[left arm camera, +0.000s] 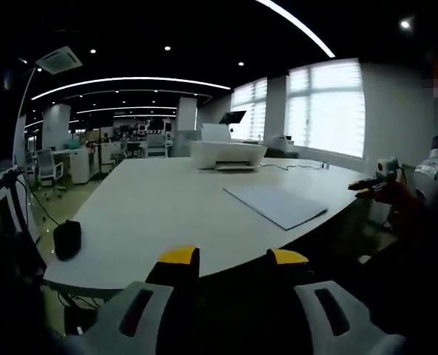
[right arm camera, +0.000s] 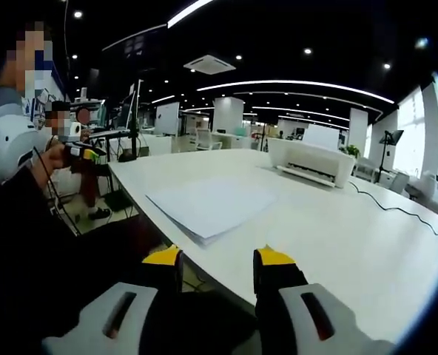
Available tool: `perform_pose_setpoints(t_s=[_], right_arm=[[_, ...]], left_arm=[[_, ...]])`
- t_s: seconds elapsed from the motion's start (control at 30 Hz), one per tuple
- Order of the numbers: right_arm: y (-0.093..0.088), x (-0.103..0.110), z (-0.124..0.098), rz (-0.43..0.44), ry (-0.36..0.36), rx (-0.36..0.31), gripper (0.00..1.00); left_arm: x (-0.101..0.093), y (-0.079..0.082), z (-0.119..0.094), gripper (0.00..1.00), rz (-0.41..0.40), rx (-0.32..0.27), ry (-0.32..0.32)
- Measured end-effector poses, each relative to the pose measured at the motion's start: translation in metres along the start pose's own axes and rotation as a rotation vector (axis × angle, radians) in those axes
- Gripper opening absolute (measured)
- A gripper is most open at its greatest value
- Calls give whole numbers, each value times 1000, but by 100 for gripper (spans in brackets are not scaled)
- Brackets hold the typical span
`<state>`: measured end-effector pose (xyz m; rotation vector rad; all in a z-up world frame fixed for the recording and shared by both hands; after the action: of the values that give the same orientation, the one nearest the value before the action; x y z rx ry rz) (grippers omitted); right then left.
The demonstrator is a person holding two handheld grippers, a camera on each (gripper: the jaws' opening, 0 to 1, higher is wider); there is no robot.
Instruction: Organize the stack of printing papers by aligning and flattening the scattered papers on the table
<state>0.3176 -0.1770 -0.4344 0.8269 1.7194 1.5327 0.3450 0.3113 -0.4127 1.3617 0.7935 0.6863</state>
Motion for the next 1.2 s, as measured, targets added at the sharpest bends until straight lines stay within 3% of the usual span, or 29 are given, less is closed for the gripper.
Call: perform_pose_setpoints(t_s=[1.2], right_arm=[[-3,1,-2,6,-2,0,34]], left_arm=[[-2,-3,-1,41,1,8,3]])
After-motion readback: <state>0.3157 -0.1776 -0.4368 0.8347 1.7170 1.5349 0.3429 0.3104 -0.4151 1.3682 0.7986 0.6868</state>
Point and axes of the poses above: the point that each gripper's makers call its tool centre point, and the gripper's own axes: z roughly forward along the fingers, x roughly to its left, y roughly out of its top, the point moved 2 cm from there along -z, roughly backward along the fingers, and after that the axes turned 15 degrees about -x, right-handed, at the moved point
